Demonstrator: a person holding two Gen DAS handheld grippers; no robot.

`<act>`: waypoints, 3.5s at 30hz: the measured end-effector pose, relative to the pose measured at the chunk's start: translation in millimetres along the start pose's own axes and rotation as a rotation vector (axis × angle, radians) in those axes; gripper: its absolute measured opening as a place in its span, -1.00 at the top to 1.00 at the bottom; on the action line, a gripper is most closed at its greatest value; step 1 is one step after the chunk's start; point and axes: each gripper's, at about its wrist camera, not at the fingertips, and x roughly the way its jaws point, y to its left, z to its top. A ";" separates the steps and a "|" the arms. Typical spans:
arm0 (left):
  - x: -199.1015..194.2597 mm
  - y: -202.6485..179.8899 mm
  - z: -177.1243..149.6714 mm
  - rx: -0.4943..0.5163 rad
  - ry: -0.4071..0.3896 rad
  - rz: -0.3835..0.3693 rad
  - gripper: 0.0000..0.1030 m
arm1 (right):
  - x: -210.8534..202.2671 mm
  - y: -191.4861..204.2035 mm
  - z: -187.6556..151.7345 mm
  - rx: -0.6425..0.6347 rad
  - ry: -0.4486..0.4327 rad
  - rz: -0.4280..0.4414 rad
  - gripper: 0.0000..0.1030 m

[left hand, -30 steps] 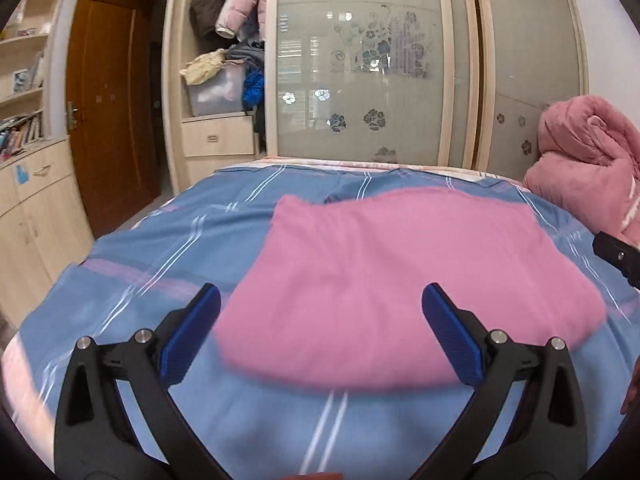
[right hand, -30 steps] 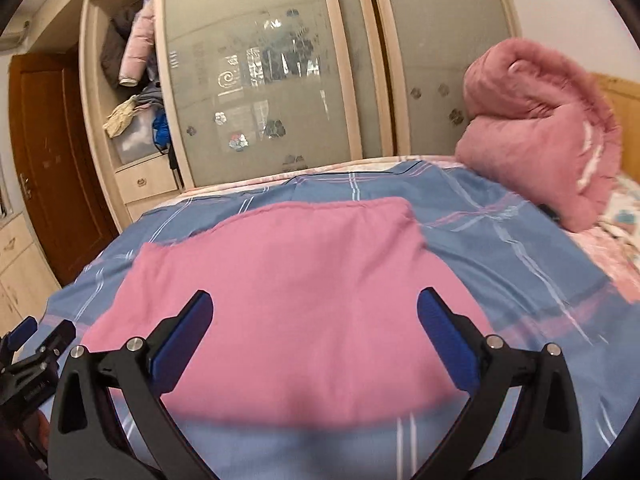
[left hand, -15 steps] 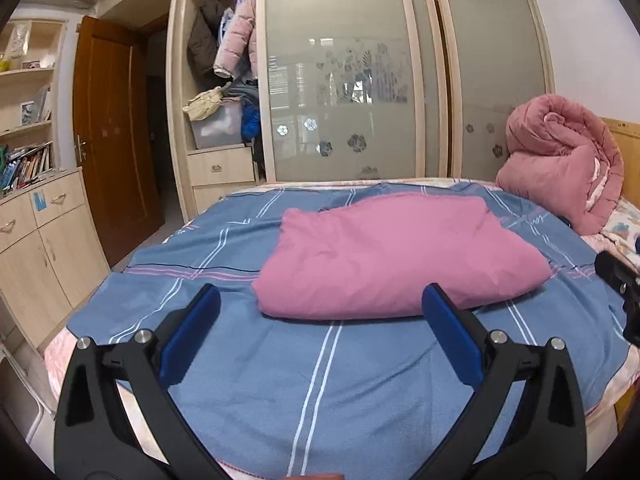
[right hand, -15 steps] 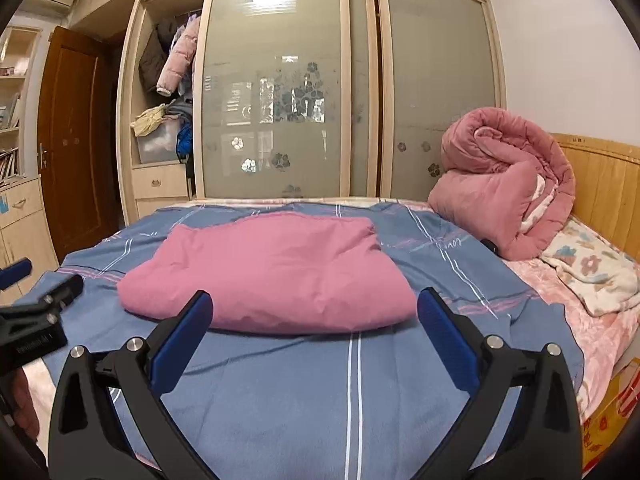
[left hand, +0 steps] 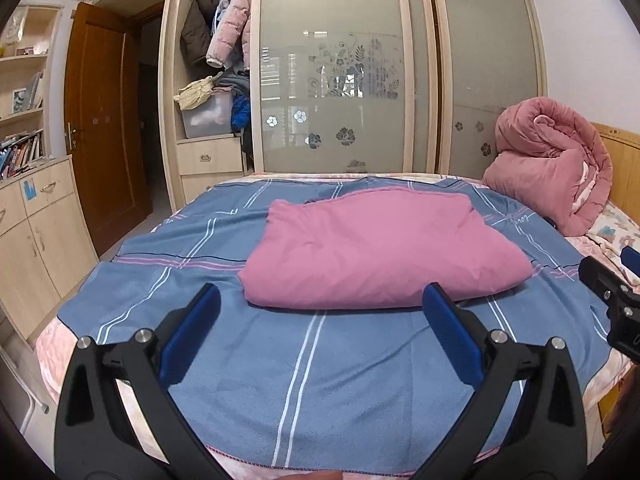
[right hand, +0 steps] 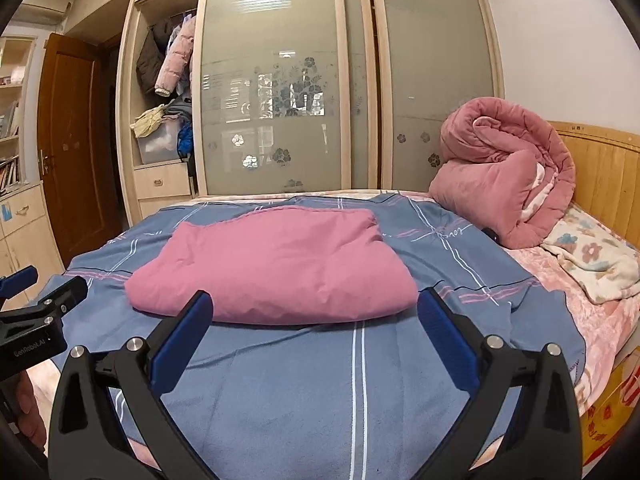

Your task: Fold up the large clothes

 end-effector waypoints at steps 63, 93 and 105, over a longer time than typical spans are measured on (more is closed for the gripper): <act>-1.7 -14.4 2.9 0.014 -0.005 -0.023 -0.96 | 1.2 -6.9 -5.3 -0.006 0.017 -0.001 -0.97; -2.5 -15.0 1.6 0.013 -0.002 -0.027 -0.96 | 2.1 -10.2 -8.5 -0.011 0.024 -0.002 -0.97; -2.4 -15.4 1.8 0.018 0.000 -0.031 -0.96 | 2.8 -11.2 -8.5 -0.012 0.026 -0.001 -0.97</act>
